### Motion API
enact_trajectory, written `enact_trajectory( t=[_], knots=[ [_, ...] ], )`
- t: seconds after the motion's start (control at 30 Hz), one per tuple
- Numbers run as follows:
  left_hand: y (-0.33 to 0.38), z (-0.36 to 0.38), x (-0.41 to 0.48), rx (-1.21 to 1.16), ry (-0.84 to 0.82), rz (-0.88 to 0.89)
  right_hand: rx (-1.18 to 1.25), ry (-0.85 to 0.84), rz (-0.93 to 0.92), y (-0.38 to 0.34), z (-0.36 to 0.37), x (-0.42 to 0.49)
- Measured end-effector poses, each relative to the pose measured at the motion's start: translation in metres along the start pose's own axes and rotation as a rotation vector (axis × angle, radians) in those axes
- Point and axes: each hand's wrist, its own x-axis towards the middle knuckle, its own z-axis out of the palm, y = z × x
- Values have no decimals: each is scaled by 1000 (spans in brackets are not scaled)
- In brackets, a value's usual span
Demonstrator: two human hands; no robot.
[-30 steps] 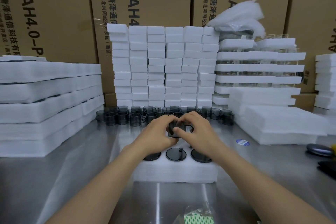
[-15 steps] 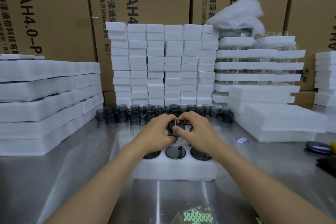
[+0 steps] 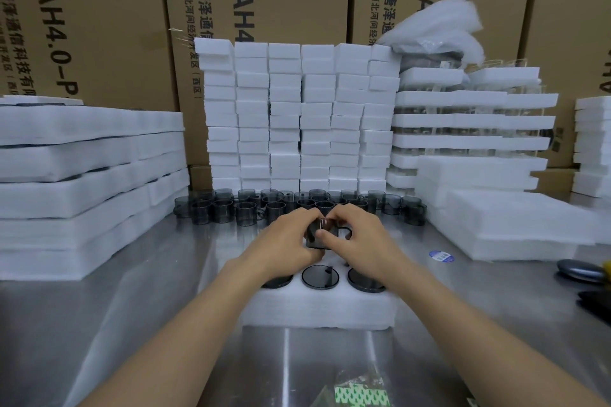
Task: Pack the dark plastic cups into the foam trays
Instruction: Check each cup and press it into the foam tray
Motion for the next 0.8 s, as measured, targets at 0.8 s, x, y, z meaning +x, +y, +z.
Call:
enact_trajectory(
  t=[0.8],
  knots=[
    [-1,1,1,24,-42,-21,-65,-36,-8,-6,-2,-3]
  ],
)
